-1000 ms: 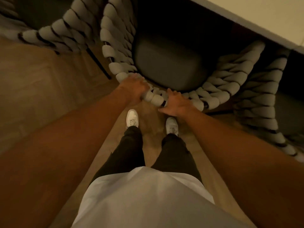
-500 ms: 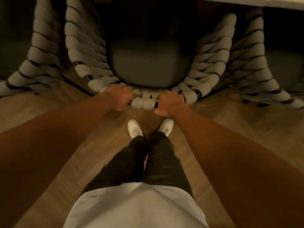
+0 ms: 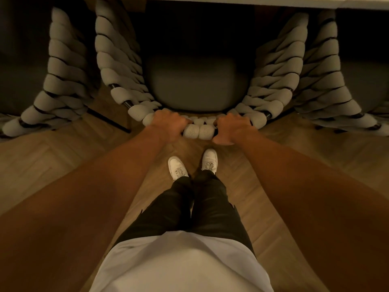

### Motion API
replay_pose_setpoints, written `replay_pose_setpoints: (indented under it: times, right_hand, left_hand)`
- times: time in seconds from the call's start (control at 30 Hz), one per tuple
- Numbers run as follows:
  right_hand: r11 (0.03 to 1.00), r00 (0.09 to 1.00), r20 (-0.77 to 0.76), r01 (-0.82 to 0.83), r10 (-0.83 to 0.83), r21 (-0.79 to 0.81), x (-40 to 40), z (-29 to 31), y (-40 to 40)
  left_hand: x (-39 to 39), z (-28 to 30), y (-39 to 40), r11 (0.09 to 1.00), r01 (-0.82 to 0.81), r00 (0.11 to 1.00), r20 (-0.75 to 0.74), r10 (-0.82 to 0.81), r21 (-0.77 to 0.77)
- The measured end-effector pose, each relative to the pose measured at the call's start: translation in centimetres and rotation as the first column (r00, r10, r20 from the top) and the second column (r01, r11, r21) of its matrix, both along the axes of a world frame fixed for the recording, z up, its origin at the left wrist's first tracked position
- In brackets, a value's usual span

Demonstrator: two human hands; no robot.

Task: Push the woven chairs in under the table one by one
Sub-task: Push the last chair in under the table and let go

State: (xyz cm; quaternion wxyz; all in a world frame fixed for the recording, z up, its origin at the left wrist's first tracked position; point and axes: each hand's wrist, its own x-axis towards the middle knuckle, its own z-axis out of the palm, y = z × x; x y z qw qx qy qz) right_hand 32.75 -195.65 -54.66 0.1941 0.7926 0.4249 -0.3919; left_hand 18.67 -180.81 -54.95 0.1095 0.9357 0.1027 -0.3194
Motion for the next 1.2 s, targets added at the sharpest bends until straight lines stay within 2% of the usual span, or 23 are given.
replay_pose_setpoints:
  times: [0.1, 0.23, 0.53, 0.8, 0.93, 1.07, 1.2]
  right_hand:
    - [1.0, 1.0, 0.015, 0.008, -0.008, -0.004, 0.7, -0.3, -0.4]
    - [1.0, 1.0, 0.026, -0.014, 0.014, 0.005, -0.3, -0.8, -0.1]
    - [0.995, 0.997, 0.039, -0.07, 0.068, 0.067, -0.7, -1.2, 0.1]
    - [0.993, 0.996, 0.044, -0.082, 0.078, 0.087, -0.8, -0.9, -0.2]
    - [1.0, 0.999, 0.047, -0.011, 0.01, 0.019, -1.6, -0.3, -0.1]
    - [0.999, 0.997, 0.076, -0.001, 0.005, -0.053, -3.6, 0.6, 0.1]
    - [0.998, 0.996, 0.058, -0.068, 0.067, 0.017, -5.1, 1.3, 0.2]
  left_hand:
    - [0.5, -0.7, -0.5, 1.0, 0.011, 0.999, 0.043, -0.011, 0.007]
    - [-0.2, -1.4, 0.1, 1.0, 0.002, 1.0, 0.03, -0.001, -0.028]
    - [-0.9, -2.5, 0.2, 0.998, 0.023, 0.997, 0.076, -0.027, 0.058]
    - [-1.5, -2.8, -0.2, 0.997, -0.067, 0.992, 0.112, 0.062, 0.042]
    - [-2.1, -2.7, -1.2, 0.981, -0.193, 0.973, 0.125, 0.194, -0.023]
    - [-4.7, -1.4, -2.3, 0.95, -0.275, 0.921, 0.244, 0.304, -0.148]
    - [-8.7, 0.3, -1.7, 0.962, -0.252, 0.907, 0.321, 0.271, -0.1]
